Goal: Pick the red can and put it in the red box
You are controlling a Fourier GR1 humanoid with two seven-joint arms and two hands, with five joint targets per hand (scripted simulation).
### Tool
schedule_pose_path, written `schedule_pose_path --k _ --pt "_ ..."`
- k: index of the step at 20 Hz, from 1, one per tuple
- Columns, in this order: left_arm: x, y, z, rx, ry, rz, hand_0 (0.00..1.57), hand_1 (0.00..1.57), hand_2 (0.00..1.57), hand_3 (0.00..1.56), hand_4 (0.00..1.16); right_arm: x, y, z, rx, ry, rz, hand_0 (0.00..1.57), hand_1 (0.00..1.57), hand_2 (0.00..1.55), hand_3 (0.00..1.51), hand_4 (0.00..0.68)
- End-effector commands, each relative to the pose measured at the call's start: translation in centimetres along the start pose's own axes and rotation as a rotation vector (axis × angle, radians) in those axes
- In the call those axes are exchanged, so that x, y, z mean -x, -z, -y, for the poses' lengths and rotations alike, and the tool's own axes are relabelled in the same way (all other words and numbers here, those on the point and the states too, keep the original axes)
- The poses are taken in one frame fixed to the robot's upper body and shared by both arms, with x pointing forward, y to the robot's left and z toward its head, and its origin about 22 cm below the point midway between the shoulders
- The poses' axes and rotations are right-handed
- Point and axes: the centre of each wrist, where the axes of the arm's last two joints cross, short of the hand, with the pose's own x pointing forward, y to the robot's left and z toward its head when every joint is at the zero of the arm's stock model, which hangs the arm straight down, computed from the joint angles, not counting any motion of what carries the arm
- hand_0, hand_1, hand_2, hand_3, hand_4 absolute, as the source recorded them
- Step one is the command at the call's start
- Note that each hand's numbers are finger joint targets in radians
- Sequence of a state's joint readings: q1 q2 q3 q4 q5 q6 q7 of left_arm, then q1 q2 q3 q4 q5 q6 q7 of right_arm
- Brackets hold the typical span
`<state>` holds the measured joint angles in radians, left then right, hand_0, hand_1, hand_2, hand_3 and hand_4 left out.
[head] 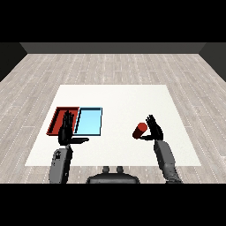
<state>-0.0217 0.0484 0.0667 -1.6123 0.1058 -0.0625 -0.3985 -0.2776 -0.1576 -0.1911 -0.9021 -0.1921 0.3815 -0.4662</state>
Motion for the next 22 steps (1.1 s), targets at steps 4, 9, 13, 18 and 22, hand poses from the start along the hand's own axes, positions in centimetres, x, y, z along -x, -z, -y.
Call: schedule_pose_path --k 4,9,13,18,22 --pt "1.3 0.3 0.2 -0.003 0.02 0.007 0.0 0.0 0.0 0.0 0.0 1.4 2.6 -2.5 -0.024 0.017 -0.028 0.0 0.0 0.0 0.0 0.0" --pt "-0.7 -0.2 -0.1 -0.018 0.038 0.016 0.0 0.0 0.0 0.0 0.0 1.7 1.9 -4.8 -0.015 0.023 -0.027 0.0 0.0 0.0 0.0 0.0" --pt "-1.7 -2.1 -0.2 0.012 0.013 0.011 0.0 0.0 0.0 0.0 0.0 -0.1 3.3 -3.0 -0.056 0.037 -0.017 0.0 0.0 0.0 0.0 0.0" --pt "-0.1 0.2 1.0 -0.003 0.009 0.012 0.0 0.0 0.0 0.0 0.0 2.2 3.1 -4.1 -0.053 0.041 -0.042 0.0 0.0 0.0 0.0 0.0" --pt "0.6 -1.1 0.3 -0.011 0.012 0.006 0.0 0.0 0.0 0.0 0.0 2.5 3.8 -6.1 -0.066 0.047 -0.055 0.0 0.0 0.0 0.0 0.0"
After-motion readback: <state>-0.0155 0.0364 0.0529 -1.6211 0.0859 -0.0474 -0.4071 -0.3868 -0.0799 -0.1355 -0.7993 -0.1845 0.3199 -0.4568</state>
